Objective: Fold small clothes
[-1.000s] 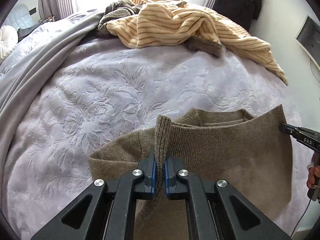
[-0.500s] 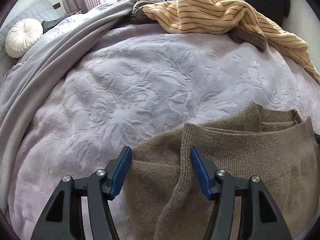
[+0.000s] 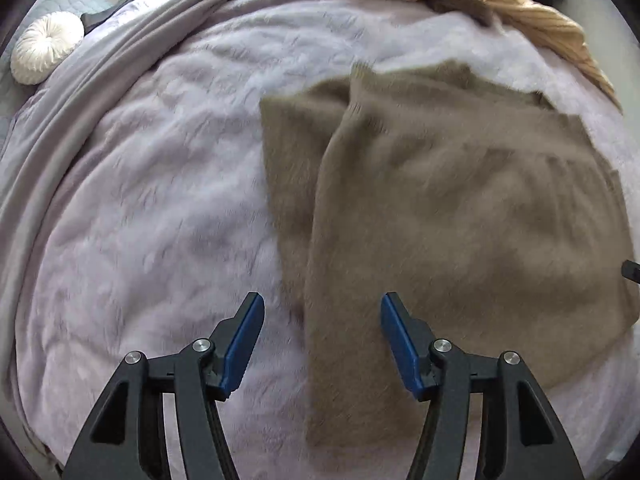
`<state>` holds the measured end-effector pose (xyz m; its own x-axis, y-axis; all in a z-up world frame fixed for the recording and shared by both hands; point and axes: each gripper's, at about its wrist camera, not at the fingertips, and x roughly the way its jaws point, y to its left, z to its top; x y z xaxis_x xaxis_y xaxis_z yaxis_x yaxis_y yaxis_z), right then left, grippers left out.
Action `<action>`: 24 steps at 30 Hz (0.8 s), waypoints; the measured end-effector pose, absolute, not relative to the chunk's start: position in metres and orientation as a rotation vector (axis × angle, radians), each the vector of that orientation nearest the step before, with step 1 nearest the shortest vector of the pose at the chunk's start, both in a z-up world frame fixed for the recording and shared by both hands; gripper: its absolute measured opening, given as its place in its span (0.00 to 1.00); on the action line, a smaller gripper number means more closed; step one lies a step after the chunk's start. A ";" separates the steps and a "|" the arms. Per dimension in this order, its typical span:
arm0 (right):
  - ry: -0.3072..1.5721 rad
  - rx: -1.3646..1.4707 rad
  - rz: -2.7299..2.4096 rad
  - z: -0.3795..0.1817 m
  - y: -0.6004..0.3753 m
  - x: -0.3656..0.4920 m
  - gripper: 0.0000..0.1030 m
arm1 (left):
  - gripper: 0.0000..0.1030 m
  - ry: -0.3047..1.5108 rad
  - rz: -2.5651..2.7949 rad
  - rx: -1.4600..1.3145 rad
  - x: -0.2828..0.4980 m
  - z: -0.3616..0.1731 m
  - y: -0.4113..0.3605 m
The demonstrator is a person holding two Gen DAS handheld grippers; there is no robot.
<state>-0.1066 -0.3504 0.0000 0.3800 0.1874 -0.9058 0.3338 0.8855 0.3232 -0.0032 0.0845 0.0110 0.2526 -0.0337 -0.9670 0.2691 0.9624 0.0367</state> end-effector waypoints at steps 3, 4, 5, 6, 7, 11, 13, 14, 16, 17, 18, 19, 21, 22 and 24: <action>1.268 0.523 -0.145 -0.025 -0.348 -0.136 0.18 | 0.68 1.319 -0.182 0.180 -0.018 -0.002 0.106; 1.265 0.539 -0.158 -0.027 -0.351 -0.146 0.15 | 0.73 1.314 -0.165 0.194 -0.022 -0.001 0.111; 1.264 0.554 -0.172 -0.026 -0.355 -0.153 0.15 | 0.75 1.310 -0.156 0.205 -0.025 0.001 0.116; 1.260 0.577 -0.190 -0.024 -0.360 -0.163 0.15 | 0.75 1.315 -0.162 0.198 -0.027 0.003 0.120; 1.254 0.605 -0.201 -0.021 -0.364 -0.170 0.15 | 0.75 1.323 -0.162 0.187 -0.028 0.006 0.123; 1.150 0.795 -0.255 -0.010 -0.385 -0.202 0.42 | 0.73 1.321 -0.156 0.132 -0.029 0.021 0.129; 1.078 0.930 -0.287 -0.012 -0.398 -0.213 0.68 | 0.65 1.318 -0.160 0.102 -0.028 0.026 0.128; 1.053 1.000 -0.296 -0.017 -0.404 -0.215 0.68 | 0.65 1.322 -0.165 0.082 -0.027 0.027 0.128; 1.021 1.111 -0.310 -0.028 -0.413 -0.214 0.62 | 0.59 1.320 -0.167 0.070 -0.026 0.028 0.123; 1.010 1.156 -0.306 -0.032 -0.415 -0.213 0.38 | 0.56 1.317 -0.158 0.087 -0.025 0.028 0.120; 1.021 1.168 -0.315 -0.034 -0.417 -0.210 0.24 | 0.56 1.314 -0.146 0.104 -0.026 0.027 0.119; 1.046 1.135 -0.337 -0.033 -0.417 -0.205 0.14 | 0.56 1.313 -0.137 0.123 -0.026 0.023 0.117; 1.089 1.034 -0.383 -0.031 -0.415 -0.199 0.14 | 0.57 1.334 -0.127 0.143 -0.026 0.006 0.117; 1.123 0.984 -0.397 -0.034 -0.414 -0.196 0.14 | 0.57 1.350 -0.128 0.127 -0.026 -0.002 0.119; 1.153 0.968 -0.404 -0.040 -0.415 -0.200 0.14 | 0.57 1.358 -0.132 0.091 -0.026 -0.002 0.125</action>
<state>-0.1997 -0.4153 -0.0404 0.3932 0.1947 -0.8986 0.7128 0.5528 0.4317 -0.0265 0.1246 -0.0019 0.2056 -0.0417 -0.9777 0.1476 0.9890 -0.0111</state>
